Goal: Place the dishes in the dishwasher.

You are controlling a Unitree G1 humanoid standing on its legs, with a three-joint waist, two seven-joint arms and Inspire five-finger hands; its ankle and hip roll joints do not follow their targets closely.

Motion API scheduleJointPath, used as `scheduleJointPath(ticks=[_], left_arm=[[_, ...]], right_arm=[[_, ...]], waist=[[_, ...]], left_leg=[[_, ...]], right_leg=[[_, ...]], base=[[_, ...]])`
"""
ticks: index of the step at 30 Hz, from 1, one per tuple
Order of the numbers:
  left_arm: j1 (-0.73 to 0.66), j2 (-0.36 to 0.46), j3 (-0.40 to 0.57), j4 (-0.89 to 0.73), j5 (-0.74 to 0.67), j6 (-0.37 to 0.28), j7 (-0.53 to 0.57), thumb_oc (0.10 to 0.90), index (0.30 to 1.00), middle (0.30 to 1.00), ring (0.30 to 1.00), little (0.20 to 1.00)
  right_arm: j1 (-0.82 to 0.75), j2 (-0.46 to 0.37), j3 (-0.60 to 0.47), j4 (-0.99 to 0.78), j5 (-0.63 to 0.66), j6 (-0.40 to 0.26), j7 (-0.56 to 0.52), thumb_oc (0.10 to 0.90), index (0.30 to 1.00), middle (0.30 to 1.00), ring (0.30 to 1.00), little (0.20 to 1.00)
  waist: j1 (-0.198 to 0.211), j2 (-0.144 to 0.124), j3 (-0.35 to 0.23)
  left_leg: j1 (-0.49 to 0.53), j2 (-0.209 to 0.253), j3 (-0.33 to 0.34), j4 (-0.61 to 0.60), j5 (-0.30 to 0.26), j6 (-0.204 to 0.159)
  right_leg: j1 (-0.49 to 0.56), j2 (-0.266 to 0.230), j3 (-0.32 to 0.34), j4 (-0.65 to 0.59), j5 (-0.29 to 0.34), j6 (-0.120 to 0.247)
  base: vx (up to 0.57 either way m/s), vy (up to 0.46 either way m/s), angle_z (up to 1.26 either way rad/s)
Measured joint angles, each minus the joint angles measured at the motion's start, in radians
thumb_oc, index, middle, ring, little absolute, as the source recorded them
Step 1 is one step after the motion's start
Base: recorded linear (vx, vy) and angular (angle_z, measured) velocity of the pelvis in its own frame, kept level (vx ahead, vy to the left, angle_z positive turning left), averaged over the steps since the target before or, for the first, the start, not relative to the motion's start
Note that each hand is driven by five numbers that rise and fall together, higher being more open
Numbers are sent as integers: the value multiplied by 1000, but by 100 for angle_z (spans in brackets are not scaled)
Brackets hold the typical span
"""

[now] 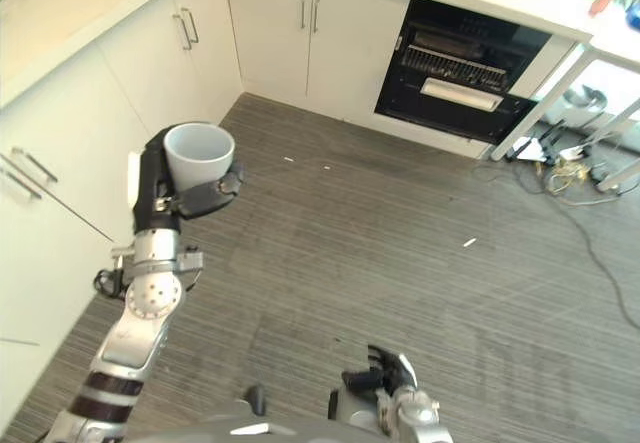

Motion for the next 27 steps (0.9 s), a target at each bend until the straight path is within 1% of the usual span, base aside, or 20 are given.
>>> scheduleJointPath(ticks=[1,2,4,6,7,8,9,11,12,13,15,17,18,19,20,21,23,25,26,27], left_arm=[[-28,-2,-10,25,0,1,-22,400,300,300,300,300],[-30,-13,-9,24,-1,-2,-27,400,300,300,300,300],[-56,1,-18,30,-1,-9,-41,400,300,300,300,300],[-52,-9,-59,65,-3,-10,-64,400,300,300,300,300],[-51,-16,-83,95,-3,-9,-74,400,300,300,300,300],[-51,-16,-83,95,-3,-9,-74,400,300,300,300,300],[-50,-19,-86,134,-4,8,-79,400,300,300,300,300],[-49,-18,-94,182,-4,30,-81,400,300,300,300,300],[-48,-17,-102,180,-3,34,-80,400,300,300,300,300],[-47,-12,-107,175,-2,31,-80,400,300,300,300,300],[-45,-1,-90,159,-2,26,-76,400,300,300,300,300],[-40,-22,-71,153,-4,24,-82,400,300,300,300,300],[-19,-30,-67,132,-5,17,-83,400,300,300,300,300],[-19,-30,-67,132,-5,17,-83,400,300,300,300,300],[-5,-28,-67,110,-5,12,-89,400,300,300,300,300],[2,-24,-66,109,-6,5,-88,400,300,300,300,300],[19,0,-65,111,-23,2,-90,400,300,300,300,300],[50,-1,-45,112,-48,3,-84,400,300,300,300,300],[66,5,-31,123,-49,3,-77,400,300,300,300,300],[66,5,-31,123,-49,3,-77,400,300,300,300,300]], right_arm=[[-43,-24,3,-15,0,-16,-5,800,900,900,900,900],[-53,-38,-15,-33,11,-25,-13,800,900,900,900,900],[-66,-36,2,-19,25,-38,-27,800,900,900,900,900],[-36,0,-8,67,55,-33,-28,800,900,900,900,900],[-43,18,-34,121,80,-31,-31,800,900,900,900,900],[-43,18,-34,121,80,-31,-31,800,900,900,900,900],[-91,20,-40,178,81,-30,-38,800,900,900,900,900],[-112,4,-42,200,82,-32,-40,800,900,900,900,900],[-105,-9,-42,199,82,-32,-38,800,900,900,900,900],[-96,-5,-44,206,82,-26,-34,800,900,900,900,900],[-103,2,-44,211,84,-14,-27,800,900,900,900,900],[-103,0,-51,231,86,-6,-21,800,900,900,900,900],[-98,0,-53,231,87,-5,-18,800,900,900,900,900],[-98,0,-53,231,87,-5,-18,800,900,900,900,900],[-101,4,-71,231,89,-5,-18,800,900,900,900,900],[-107,5,-70,229,99,-5,-22,800,900,900,900,900],[-121,15,-71,230,105,-5,-29,800,900,900,900,900],[-140,18,-58,228,104,-9,-37,800,900,900,900,900],[-145,21,-26,220,103,-9,-37,800,900,900,900,900],[-145,21,-26,220,103,-9,-37,800,900,900,900,900]], waist=[[-39,15,8],[-82,52,-6],[-107,-7,-18],[-128,-66,-59],[-130,-68,-68],[-130,-68,-68],[-120,-54,-68],[-132,-58,-71],[-156,-51,-70],[-151,-52,-73],[-126,-61,-76],[-124,-64,-71],[-120,-80,-63],[-120,-80,-63],[-110,-105,-50],[-81,-133,-34],[-46,-159,-17],[-31,-158,-12],[-22,-143,-15],[-22,-143,-15]], left_leg=[[71,-13,4,-13,16,-32],[99,5,-43,-25,-26,-23],[184,-42,-33,-42,-80,-95],[258,-24,-56,-33,-120,-142],[298,3,-48,-21,-130,-157],[298,3,-48,-21,-130,-157],[307,50,-21,17,-131,-185],[311,8,-65,-20,-148,-179],[298,-20,-81,-25,-99,-151],[311,-10,-7,32,-70,-114],[297,-3,-8,128,42,-132],[87,-6,-63,583,147,-266],[-49,-22,-61,807,187,-305],[-49,-22,-61,807,187,-305],[-198,-52,-62,996,187,-305],[-291,-83,-55,1035,171,-293],[-408,-39,55,969,117,-192],[-448,-10,102,645,106,-150],[-405,4,55,292,144,-102],[-405,4,55,292,144,-102]], right_leg=[[-113,-3,-64,-150,-79,-50],[-155,-15,-153,-369,-101,-57],[-233,-72,-170,-650,-76,-17],[-198,-79,-141,-968,-83,1],[-184,-71,-152,-954,1,-33],[-184,-71,-152,-954,1,-33],[-179,-42,-157,-887,33,-56],[-141,-23,-133,-807,107,-147],[-116,5,-109,-744,110,-157],[-82,27,-114,-715,55,-190],[-25,42,-115,-730,0,-209],[111,52,-86,-853,12,-241],[182,54,-67,-917,15,-242],[182,54,-67,-917,15,-242],[247,51,-45,-982,19,-245],[303,44,-5,-1019,16,-246],[405,52,64,-1107,17,-233],[492,65,127,-1159,12,-213],[568,90,160,-1181,8,-205],[568,90,160,-1181,8,-205]], base=[[894,-22,31],[747,-126,50],[616,-136,56],[449,-105,110],[267,-56,95],[293,-58,52],[302,-102,22],[475,-175,61],[473,-193,73],[407,-209,32],[321,-265,-38],[226,-265,-31],[150,-144,-8],[328,-189,-23],[324,-119,-48],[427,-98,-69],[349,91,-101],[499,232,-132],[463,226,-108],[575,199,-153]])
